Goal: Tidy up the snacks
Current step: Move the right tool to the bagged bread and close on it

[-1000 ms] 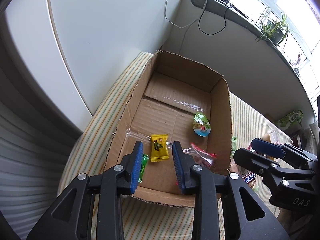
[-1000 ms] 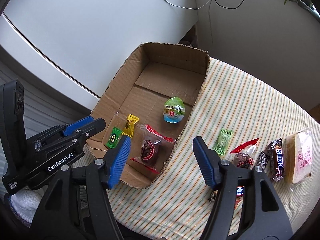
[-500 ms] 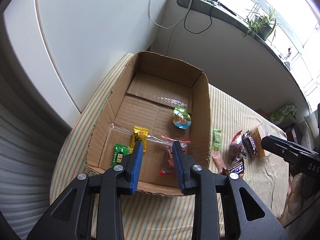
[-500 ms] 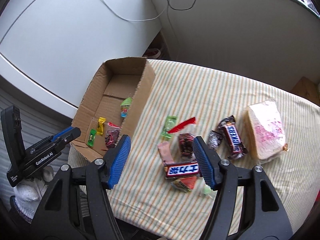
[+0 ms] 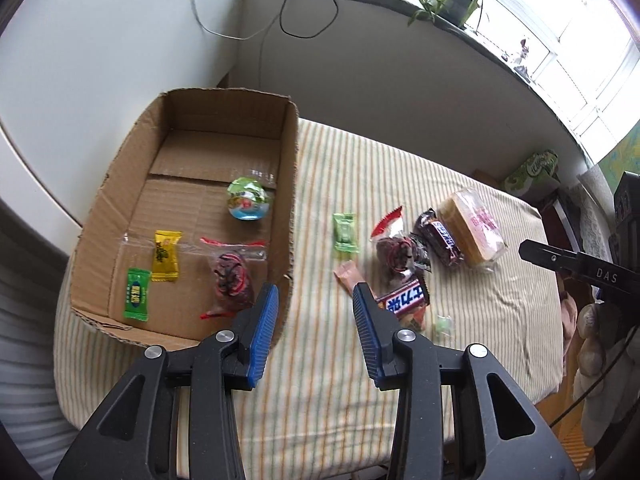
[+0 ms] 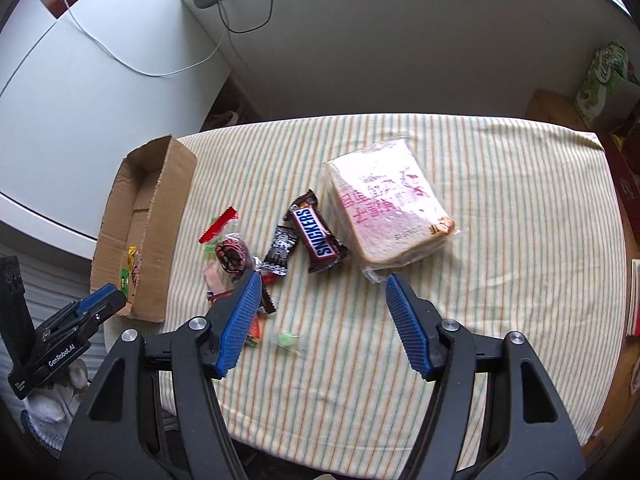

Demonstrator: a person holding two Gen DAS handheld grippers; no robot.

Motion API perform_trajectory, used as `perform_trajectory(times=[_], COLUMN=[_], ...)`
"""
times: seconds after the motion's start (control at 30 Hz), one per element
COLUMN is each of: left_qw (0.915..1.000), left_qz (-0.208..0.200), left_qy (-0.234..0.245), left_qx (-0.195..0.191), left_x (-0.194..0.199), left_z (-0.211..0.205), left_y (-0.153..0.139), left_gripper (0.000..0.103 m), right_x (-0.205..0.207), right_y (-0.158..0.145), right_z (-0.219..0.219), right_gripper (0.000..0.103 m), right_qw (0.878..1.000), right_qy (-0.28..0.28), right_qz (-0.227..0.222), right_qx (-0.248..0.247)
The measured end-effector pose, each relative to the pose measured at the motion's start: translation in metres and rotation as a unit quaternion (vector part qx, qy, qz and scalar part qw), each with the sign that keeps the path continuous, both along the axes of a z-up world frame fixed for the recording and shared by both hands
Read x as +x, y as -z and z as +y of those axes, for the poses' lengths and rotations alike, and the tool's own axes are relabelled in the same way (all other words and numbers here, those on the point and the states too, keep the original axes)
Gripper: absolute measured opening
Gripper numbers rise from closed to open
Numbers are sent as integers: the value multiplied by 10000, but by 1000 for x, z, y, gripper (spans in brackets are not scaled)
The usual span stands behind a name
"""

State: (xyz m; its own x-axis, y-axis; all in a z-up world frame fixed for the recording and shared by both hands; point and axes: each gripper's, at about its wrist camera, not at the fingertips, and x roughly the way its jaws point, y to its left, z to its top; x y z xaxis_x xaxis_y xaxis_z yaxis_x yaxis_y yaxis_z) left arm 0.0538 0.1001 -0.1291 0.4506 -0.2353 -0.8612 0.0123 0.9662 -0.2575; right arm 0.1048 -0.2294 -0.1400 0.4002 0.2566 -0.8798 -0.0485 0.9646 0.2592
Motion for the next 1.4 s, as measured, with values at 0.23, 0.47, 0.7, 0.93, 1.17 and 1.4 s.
perform_trajectory(times=[0.23, 0.47, 0.7, 0.93, 1.17, 1.4], left_qw=[9989, 9958, 9917, 9889, 9880, 9841], left_qz=[194, 128, 14, 36, 247, 575], left_qy=[408, 863, 938, 1010, 931, 949], left_qx=[-150, -294, -885, -1091, -1207, -1385], left_x=[4, 20, 50, 83, 105, 115], left_z=[-37, -84, -132, -168, -176, -181], left_y=[10, 14, 18, 36, 56, 77], left_gripper=[38, 45, 52, 53, 53, 53], right_x=[12, 37, 68, 93, 109, 117], right_y=[6, 20, 41, 62, 80, 89], right_z=[-45, -81, -98, -99, -92, -82], right_gripper=[68, 79, 79, 79, 79, 79], right_qw=[9992, 9980, 9958, 9893, 9849, 9808], right_qy=[393, 336, 45, -223, -335, -621], right_qz=[-8, 35, 282, 528, 735, 895], right_qx=[68, 543, 872, 1341, 1532, 1616])
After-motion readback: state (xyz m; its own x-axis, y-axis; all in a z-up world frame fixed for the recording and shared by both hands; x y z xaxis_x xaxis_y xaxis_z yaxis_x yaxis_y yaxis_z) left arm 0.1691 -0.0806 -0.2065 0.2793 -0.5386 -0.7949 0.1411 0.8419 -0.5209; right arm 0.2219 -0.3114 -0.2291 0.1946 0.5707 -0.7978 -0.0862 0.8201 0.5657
